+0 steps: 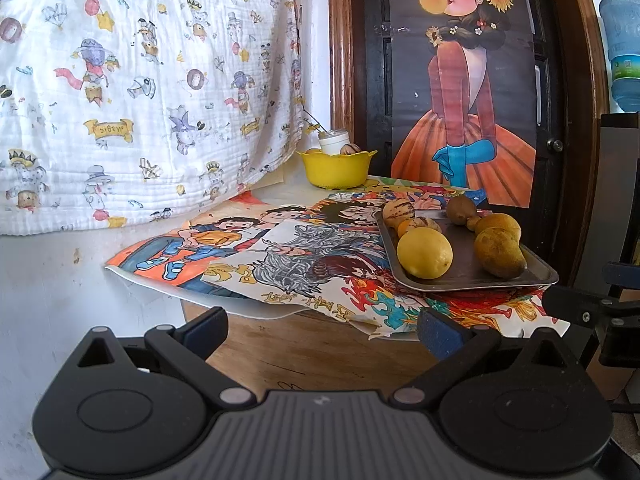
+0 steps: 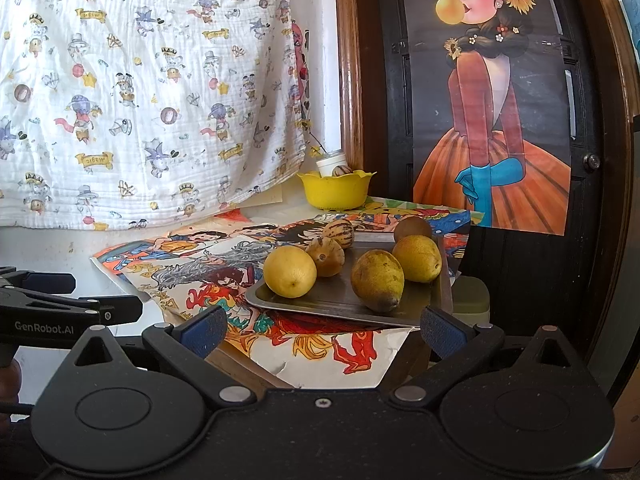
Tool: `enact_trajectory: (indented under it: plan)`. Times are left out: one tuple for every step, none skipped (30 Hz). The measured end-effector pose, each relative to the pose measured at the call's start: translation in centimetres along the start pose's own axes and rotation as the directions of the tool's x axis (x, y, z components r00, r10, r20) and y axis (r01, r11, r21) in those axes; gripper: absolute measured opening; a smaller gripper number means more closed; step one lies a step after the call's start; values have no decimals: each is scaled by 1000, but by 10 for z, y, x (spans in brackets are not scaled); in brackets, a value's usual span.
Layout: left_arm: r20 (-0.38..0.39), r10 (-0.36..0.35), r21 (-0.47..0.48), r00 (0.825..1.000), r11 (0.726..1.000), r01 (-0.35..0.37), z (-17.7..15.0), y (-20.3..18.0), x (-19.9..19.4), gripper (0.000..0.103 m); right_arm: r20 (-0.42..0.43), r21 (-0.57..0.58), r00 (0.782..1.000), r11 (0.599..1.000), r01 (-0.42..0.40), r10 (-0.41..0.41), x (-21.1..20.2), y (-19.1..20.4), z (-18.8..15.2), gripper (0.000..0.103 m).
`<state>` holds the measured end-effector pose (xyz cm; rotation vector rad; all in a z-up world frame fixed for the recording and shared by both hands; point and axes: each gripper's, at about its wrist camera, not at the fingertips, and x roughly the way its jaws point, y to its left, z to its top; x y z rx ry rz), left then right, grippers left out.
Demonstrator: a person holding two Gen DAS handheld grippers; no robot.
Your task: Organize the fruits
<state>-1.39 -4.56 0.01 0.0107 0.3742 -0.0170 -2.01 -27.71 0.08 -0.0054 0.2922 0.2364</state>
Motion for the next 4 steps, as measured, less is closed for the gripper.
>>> enact_trajectory:
  plan:
    - [-1,0,2,1000,1000,0,0,0,0,103,0,0,1000,1000,0,0,0,0,0,102]
    - [-2,0,3,1000,1000,0,0,0,0,103,0,0,1000,1000,0,0,0,0,0,102]
    - [-3,0,2,1000,1000,0,0,0,0,103,0,0,1000,1000,0,0,0,0,0,102]
    - [-3,0,2,1000,1000,0,0,0,0,103,0,0,1000,1000,0,0,0,0,0,102]
